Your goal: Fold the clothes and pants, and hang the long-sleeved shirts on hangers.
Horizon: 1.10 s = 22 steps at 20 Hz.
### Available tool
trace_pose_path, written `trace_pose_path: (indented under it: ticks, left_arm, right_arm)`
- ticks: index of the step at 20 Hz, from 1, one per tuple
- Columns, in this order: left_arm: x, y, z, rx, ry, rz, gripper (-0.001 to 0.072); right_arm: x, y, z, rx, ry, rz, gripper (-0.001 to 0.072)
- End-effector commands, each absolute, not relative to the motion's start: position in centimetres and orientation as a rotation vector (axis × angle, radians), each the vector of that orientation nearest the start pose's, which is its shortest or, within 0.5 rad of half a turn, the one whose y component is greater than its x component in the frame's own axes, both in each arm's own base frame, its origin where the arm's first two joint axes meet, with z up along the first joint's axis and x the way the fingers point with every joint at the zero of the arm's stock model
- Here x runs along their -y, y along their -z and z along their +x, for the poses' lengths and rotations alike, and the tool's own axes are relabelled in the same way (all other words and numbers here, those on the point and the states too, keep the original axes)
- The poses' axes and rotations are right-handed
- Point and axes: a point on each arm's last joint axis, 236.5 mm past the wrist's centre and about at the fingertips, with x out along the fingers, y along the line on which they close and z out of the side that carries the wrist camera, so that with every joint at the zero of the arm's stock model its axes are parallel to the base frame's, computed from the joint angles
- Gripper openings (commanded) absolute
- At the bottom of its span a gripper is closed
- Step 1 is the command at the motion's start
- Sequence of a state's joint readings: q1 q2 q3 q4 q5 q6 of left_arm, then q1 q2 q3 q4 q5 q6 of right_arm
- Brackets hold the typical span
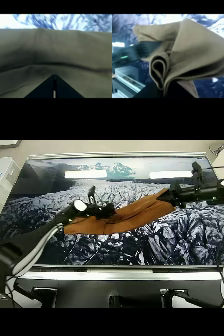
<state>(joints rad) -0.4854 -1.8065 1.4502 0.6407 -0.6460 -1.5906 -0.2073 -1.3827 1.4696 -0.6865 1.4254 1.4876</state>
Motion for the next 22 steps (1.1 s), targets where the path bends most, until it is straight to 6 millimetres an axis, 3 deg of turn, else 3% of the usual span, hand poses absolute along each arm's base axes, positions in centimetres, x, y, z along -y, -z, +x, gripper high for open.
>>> trace_pose_path:
  ticks: [1, 5, 8, 11, 15, 18, 20, 22]
  left_arm:
    - [42.0, 5.3, 44.3, -1.23, 0.502, -0.997, 0.0029]
    - [46.5, 6.0, 39.4, -1.335, 0.593, -0.994, 0.0029]
    - [47.6, 5.7, 38.6, -1.339, 0.602, -1.008, 0.0029]
    - [46.7, 5.6, 39.9, -1.299, 0.603, -0.992, 0.0029]
    - [41.7, 3.7, 42.4, -1.276, 0.729, -0.91, 0.0027]
    - [39.3, 2.4, 40.6, -1.388, 0.835, -0.916, 0.0027]
    - [40.3, 3.2, 39.3, -1.447, 0.836, -0.925, 0.0027]
    - [43.0, 4.3, 38.3, -1.458, 0.811, -0.958, 0.0027]
  right_arm:
    - [-11.7, -17.7, 39.8, -1.098, -0.553, 0.707, 0.0043]
    - [-11.1, -18.3, 40.3, -1.045, -0.525, 0.681, 0.0043]
    - [-10.9, -18.2, 40.5, -1.031, -0.529, 0.653, 0.0043]
    - [-10.7, -18.1, 40.8, -1.015, -0.527, 0.624, 0.0043]
    - [-10.0, -18.6, 42.4, -0.937, -0.509, 0.592, 0.0043]
    - [-10.3, -18.7, 42.1, -0.936, -0.534, 0.575, 0.0043]
    - [-10.8, -18.7, 41.4, -0.957, -0.563, 0.58, 0.0043]
    - [-11.8, -19.5, 40.8, -0.96, -0.618, 0.609, 0.0043]
